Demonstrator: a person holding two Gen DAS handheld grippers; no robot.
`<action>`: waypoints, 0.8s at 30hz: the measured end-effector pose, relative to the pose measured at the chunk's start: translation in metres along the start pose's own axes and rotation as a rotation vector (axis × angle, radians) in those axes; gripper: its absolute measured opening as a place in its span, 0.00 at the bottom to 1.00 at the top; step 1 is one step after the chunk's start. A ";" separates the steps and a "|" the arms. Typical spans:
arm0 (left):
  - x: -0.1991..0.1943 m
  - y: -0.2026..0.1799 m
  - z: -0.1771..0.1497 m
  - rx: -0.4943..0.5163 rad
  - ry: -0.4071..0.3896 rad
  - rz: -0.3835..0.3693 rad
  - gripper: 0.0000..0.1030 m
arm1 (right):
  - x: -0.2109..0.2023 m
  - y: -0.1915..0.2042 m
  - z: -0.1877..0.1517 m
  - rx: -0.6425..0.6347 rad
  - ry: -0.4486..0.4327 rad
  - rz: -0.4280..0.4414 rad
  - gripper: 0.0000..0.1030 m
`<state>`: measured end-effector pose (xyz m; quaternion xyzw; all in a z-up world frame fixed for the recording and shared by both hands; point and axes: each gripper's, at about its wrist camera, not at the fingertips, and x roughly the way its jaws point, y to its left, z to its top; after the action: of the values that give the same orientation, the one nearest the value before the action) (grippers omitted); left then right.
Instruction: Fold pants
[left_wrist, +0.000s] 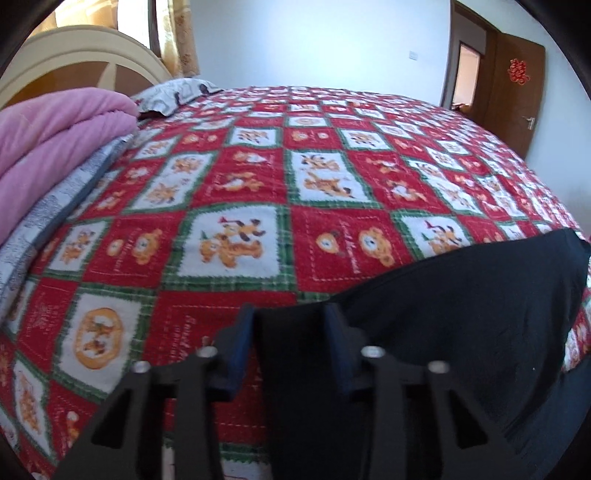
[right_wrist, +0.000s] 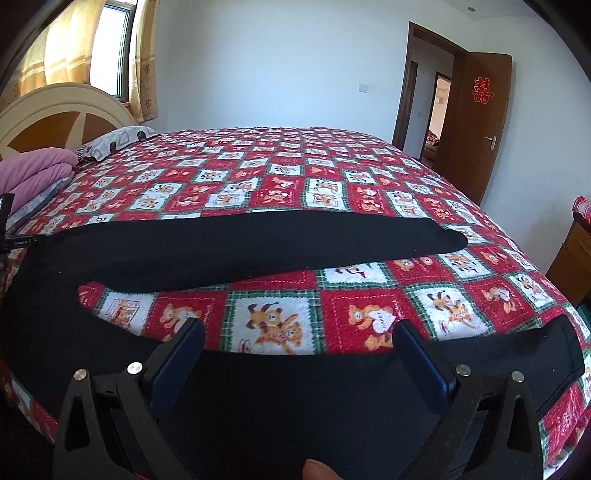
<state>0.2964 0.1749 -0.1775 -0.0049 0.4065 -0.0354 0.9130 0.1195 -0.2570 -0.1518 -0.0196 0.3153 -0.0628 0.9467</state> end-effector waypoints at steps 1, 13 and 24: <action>0.000 0.002 0.000 -0.006 -0.003 -0.012 0.31 | 0.002 -0.003 0.002 0.005 0.005 0.007 0.99; 0.007 0.018 0.002 -0.062 -0.015 -0.138 0.15 | 0.047 -0.116 0.069 0.107 0.081 -0.066 0.77; 0.012 0.014 0.000 -0.035 -0.029 -0.111 0.14 | 0.146 -0.222 0.115 0.270 0.161 -0.135 0.69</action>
<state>0.3049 0.1884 -0.1870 -0.0438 0.3931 -0.0787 0.9151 0.2808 -0.4966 -0.1292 0.0917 0.3770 -0.1696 0.9059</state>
